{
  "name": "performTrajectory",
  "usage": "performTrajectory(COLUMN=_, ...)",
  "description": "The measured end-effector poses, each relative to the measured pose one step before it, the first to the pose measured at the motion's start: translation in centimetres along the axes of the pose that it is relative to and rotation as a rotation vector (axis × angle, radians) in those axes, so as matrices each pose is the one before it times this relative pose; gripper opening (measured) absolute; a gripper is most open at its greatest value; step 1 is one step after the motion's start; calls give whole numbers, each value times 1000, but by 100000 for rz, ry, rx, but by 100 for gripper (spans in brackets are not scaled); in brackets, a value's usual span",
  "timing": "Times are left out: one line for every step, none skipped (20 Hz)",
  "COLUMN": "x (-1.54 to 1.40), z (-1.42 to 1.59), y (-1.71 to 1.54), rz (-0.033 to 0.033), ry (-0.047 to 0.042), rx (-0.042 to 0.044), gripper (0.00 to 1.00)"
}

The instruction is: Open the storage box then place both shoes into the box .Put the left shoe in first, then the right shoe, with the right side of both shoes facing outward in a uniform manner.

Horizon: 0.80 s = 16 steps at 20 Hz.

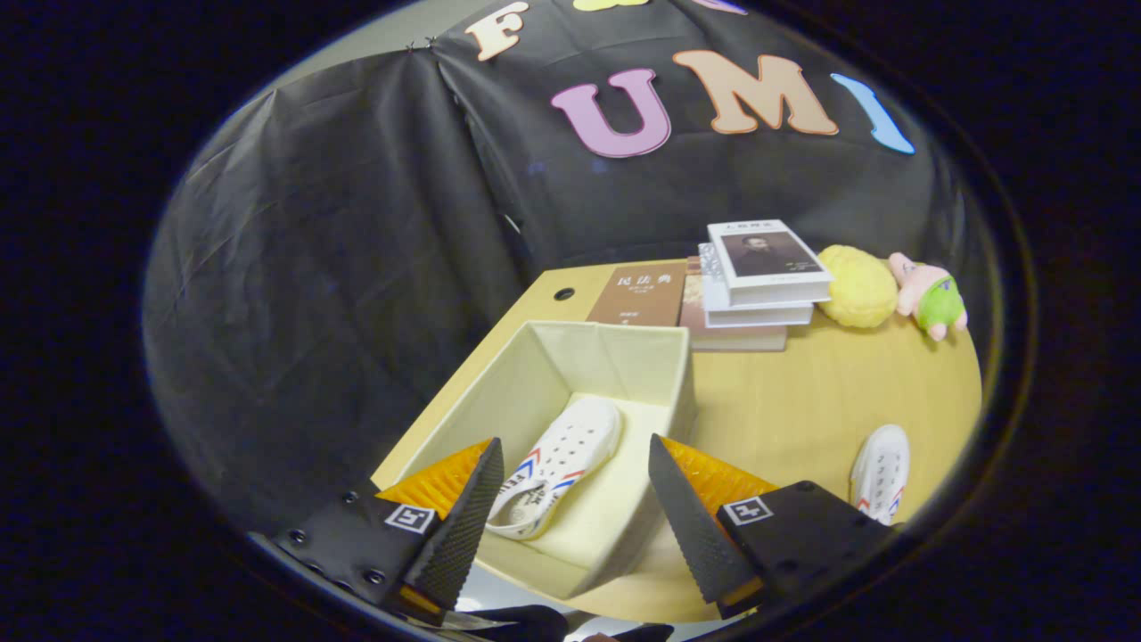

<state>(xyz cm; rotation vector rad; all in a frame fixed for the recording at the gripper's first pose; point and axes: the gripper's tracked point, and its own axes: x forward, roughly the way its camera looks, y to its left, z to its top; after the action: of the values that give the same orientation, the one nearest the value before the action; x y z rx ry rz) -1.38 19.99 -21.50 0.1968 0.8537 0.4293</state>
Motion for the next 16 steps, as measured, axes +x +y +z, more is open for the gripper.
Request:
performTrajectory(x=-705, z=239, y=-1398, rz=-2095, ry=-1323, rx=-564, gripper=100)
performTrajectory(x=-582, z=224, y=-1423, rz=-2481, ry=-840, rx=-370, gripper=100)
performTrajectory(x=-660, z=153, y=-1588, rz=-2586, ry=-951, rx=-230, gripper=100)
performTrajectory(x=-680, z=35, y=-923, rz=-1973, ry=-772, rx=-633, gripper=100)
performTrajectory(x=-708, z=52, y=-1394, rz=-2346, ry=-402, rx=-941, gripper=100)
performTrajectory(x=-484, z=100, y=-1480, rz=-2177, ry=-280, rx=-950, gripper=100)
performTrajectory(x=-393, z=56, y=-1384, rz=-1935, ry=-334, rx=-1008, gripper=100)
performTrajectory(x=-216, z=55, y=-1209, rz=-1592, ry=-238, rx=-336, gripper=100)
performTrajectory(x=-335, z=-144, y=-1370, rz=-1558, ry=264, rx=156, gripper=100)
performTrajectory(x=-175, z=-69, y=-1214, rz=-1211, ry=170, rx=614, gripper=100)
performTrajectory(x=-173, z=-128, y=-1184, rz=-1333, ry=278, rx=576, gripper=100)
performTrajectory(x=-155, z=-114, y=-1164, rz=-1296, ry=202, rx=274, gripper=100)
performTrajectory(x=-47, z=-213, y=-1162, rz=-1451, ry=431, rx=-18, gripper=100)
performTrajectory(x=21, z=-234, y=-1216, rz=-1521, ry=575, rx=-175, gripper=100)
performTrajectory(x=-23, z=-334, y=-1212, rz=-1630, ry=484, rx=-296, gripper=100)
performTrajectory(x=-2, z=-357, y=-1212, rz=-1851, ry=706, rx=-458, gripper=100)
